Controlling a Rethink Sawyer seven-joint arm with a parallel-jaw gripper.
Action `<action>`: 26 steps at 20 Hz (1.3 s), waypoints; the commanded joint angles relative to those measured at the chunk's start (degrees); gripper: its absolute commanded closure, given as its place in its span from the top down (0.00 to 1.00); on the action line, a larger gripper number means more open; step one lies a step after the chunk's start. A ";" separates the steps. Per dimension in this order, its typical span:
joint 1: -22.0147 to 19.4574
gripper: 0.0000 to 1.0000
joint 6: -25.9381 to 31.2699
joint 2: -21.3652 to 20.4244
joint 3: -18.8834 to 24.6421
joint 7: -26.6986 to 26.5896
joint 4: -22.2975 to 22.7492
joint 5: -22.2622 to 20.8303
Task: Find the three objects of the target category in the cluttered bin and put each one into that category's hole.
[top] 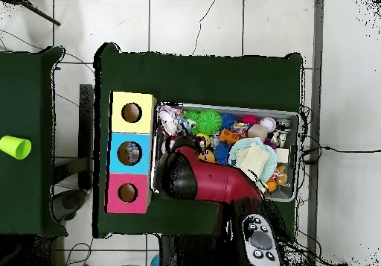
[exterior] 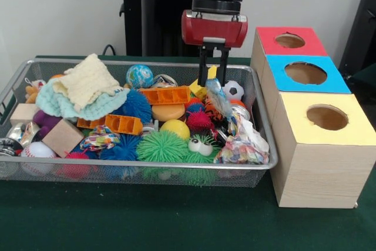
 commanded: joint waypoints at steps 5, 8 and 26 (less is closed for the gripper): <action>-0.23 0.00 9.31 -5.71 3.81 6.94 7.66 -0.34; 1.22 0.00 9.89 -7.07 2.90 7.83 8.75 0.13; 9.26 0.00 16.57 -13.48 -1.21 11.11 11.12 3.99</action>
